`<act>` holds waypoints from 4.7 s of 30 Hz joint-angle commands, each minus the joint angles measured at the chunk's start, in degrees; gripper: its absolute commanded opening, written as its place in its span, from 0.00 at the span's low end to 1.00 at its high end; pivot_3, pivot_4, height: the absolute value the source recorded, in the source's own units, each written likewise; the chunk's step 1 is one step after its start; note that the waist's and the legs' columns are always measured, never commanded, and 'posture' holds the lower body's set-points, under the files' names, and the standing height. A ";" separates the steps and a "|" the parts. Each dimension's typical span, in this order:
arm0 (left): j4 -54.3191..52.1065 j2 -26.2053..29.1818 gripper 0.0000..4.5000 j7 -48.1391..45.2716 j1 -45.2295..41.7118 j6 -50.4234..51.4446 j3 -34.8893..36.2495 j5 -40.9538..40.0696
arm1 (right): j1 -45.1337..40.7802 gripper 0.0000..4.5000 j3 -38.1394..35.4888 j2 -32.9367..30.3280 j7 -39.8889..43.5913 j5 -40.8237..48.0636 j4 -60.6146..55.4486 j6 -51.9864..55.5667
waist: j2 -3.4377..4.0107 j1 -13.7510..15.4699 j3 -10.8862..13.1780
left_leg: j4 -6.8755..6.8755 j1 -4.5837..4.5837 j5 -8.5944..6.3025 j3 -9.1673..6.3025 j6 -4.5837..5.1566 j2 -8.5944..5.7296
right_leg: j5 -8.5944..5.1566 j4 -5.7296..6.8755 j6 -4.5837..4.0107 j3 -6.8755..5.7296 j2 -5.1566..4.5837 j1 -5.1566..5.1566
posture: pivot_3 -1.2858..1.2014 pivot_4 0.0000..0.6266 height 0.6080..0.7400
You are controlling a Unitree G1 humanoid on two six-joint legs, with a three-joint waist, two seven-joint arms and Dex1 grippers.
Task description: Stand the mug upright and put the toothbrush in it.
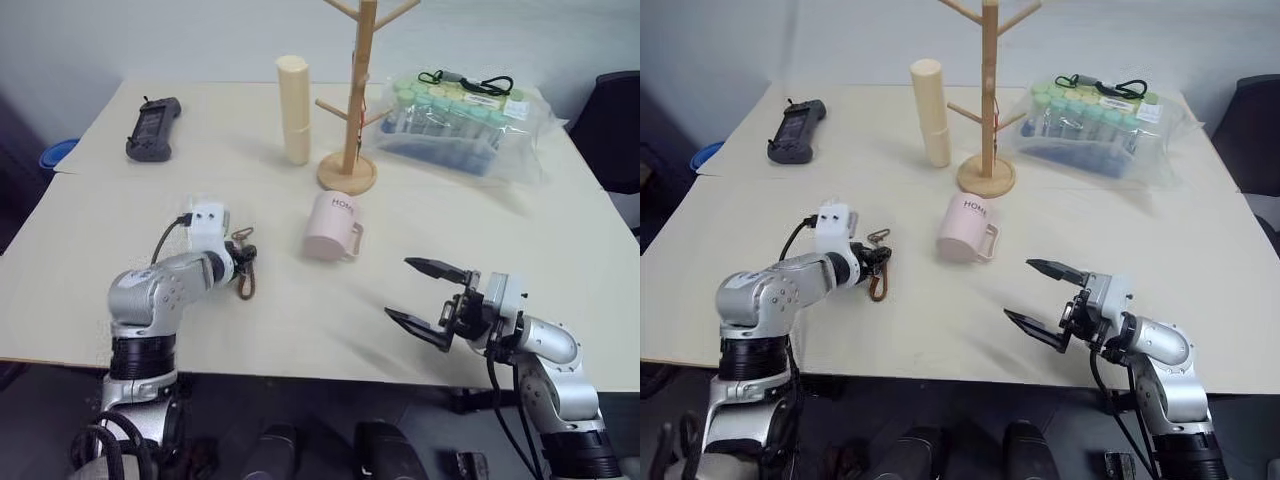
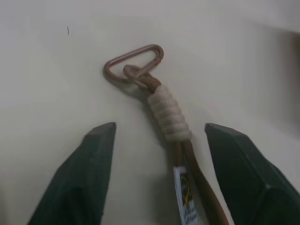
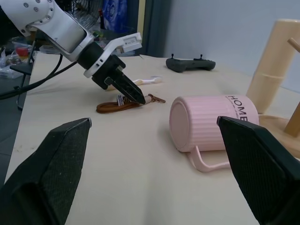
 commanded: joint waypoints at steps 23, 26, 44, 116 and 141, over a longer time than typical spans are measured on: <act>18.40 27.73 0.02 -25.50 25.73 -27.60 29.98 4.41 | -3.91 1.00 3.85 6.65 -3.11 0.17 -1.40 -1.72 | -0.09 -1.44 0.05 | -0.21 -0.05 0.03 0.09 -0.09 0.10 | -0.06 0.21 -0.11 0.23 0.05 -0.39 | 0.52 0.24 1.00; 18.28 29.17 0.23 -26.50 27.39 -27.23 30.20 4.54 | -4.77 1.00 4.29 6.38 -2.32 -0.49 -0.04 -2.42 | -0.22 -0.37 0.04 | -0.16 -0.11 0.00 -0.01 -0.04 0.05 | -0.07 0.18 -0.12 0.14 -0.08 -0.37 | 0.52 0.24 1.00; 14.04 31.08 0.99 -62.83 36.47 -65.76 25.96 3.77 | 1.23 1.00 -7.78 -7.15 -4.32 -1.31 7.75 5.04 | -0.14 -1.47 0.07 | -0.29 -0.09 -0.05 0.14 0.03 0.06 | -0.08 0.01 -0.16 0.16 -0.17 -0.30 | 0.52 0.24 1.00; -7.92 16.09 1.00 -56.40 39.50 -58.15 14.21 -4.99 | -43.63 0.43 4.13 14.92 -8.05 -19.05 60.43 -16.85 | -0.11 -4.49 0.05 | -0.19 -0.20 -0.05 0.59 0.00 0.24 | -0.11 0.40 -0.21 0.27 0.02 -0.80 | 0.52 0.24 1.00; -13.52 26.99 1.00 -32.73 52.71 -19.66 36.77 -8.80 | -5.13 0.99 -7.12 -3.08 17.57 6.06 12.53 -2.76 | -0.12 -1.23 0.05 | -0.10 0.06 -0.47 0.48 0.34 0.37 | -0.05 0.21 -0.27 0.28 0.03 -0.33 | 0.52 0.24 1.00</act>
